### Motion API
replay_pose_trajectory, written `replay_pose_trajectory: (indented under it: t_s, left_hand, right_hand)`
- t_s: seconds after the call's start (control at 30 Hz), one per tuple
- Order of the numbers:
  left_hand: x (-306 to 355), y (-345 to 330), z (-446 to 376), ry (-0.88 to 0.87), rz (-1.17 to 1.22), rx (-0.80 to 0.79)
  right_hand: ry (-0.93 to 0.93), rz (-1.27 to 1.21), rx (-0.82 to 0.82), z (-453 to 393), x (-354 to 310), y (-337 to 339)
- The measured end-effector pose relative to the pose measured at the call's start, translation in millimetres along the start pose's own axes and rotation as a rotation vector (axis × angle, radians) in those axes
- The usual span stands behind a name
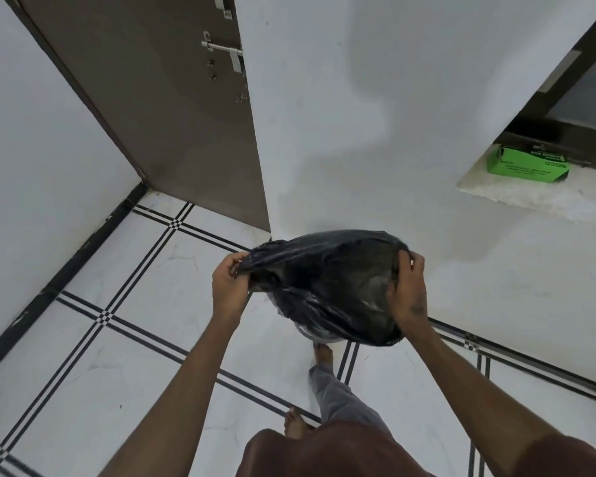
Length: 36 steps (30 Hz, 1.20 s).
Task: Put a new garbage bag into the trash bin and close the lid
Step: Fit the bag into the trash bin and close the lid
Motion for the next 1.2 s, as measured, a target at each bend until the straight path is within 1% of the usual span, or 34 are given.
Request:
replay_pose_trajectory:
  t_s: [0.03,0.1,0.13,0.17,0.2,0.23,0.27,0.3,0.33,0.43,0.57,0.67,0.73,0.77,0.8,0.83,0.87,0.9,0.93,0.97,1.03,1.07,1.13,1.2]
  left_hand:
    - [-12,4,0,-0.013,-0.158,-0.053]
    - [-43,15,3,0.03,-0.595,-0.187]
    - [-59,23,6,0.091,-0.791,-0.25]
    - [-76,32,10,0.158,-0.946,-0.311]
    - [-89,40,17,0.232,-1.066,-0.371]
    - [-99,47,23,0.289,-1.145,-0.42]
    - [-105,53,28,0.332,-1.177,-0.442]
    - [-108,58,30,0.35,-1.159,-0.433]
    - [-108,61,31,0.365,-1.108,-0.409]
    - [-99,61,28,0.338,-0.953,-0.371]
    - [-78,48,20,0.22,-0.821,-0.336]
    - [-62,38,16,0.124,-0.656,-0.284]
    - [-52,36,16,0.077,-0.532,-0.182]
    - [-48,36,17,0.047,-0.497,-0.121]
    - [-43,36,20,0.014,-0.497,-0.082]
    - [-41,35,22,-0.032,-0.544,-0.09]
    - [-40,31,25,-0.075,-0.643,-0.143]
    - [-41,27,28,-0.116,-0.777,-0.225]
    - [-42,24,32,-0.134,-0.89,-0.285]
    - [-46,26,32,-0.133,-0.934,-0.294]
    - [-45,32,33,-0.072,-0.806,-0.193]
    - [-43,36,33,-0.055,-0.734,-0.13]
    - [-41,41,31,-0.049,-0.693,-0.083]
    - [-39,45,31,-0.046,-0.684,-0.065]
  right_hand:
    - [-0.015,-0.042,-0.041,7,2,-2]
    - [-0.026,0.05,-0.165,23,18,-19]
    - [-0.04,0.077,-0.297,31,30,-30]
    - [-0.074,0.125,-0.483,41,45,-43]
    - [-0.088,0.227,-0.681,54,64,-56]
    - [-0.055,0.362,-0.832,64,79,-68]
    - [-0.005,0.473,-0.932,74,91,-76]
    - [0.036,0.543,-0.989,82,100,-80]
    - [0.051,0.563,-1.004,86,103,-79]
    - [0.003,0.495,-0.908,80,93,-71]
    - [-0.118,0.379,-0.772,60,84,-65]
    - [-0.169,0.266,-0.574,46,73,-54]
    - [-0.223,0.233,-0.405,41,66,-41]
    - [-0.232,0.23,-0.351,40,62,-37]
    - [-0.2,0.23,-0.355,40,57,-35]
    - [-0.135,0.247,-0.407,41,52,-37]
    - [-0.079,0.269,-0.477,43,49,-39]
    - [-0.06,0.288,-0.512,44,47,-40]
    - [-0.085,0.293,-0.506,45,49,-39]
    - [-0.139,0.277,-0.458,45,52,-36]
    - [-0.207,0.278,-0.388,44,55,-32]
    - [-0.193,0.304,-0.414,45,55,-32]
    - [-0.159,0.367,-0.494,49,54,-32]
    - [-0.191,0.392,-0.483,49,57,-29]
Point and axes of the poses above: each hand's wrist, its own z-axis away from the middle knuckle, its own y-axis out of the back of the hand, x = y × z, the point moved 5 cm from there along -z, towards the middle knuckle, and after that the axes turned 13 degrees about z, right-handed, at the moved point
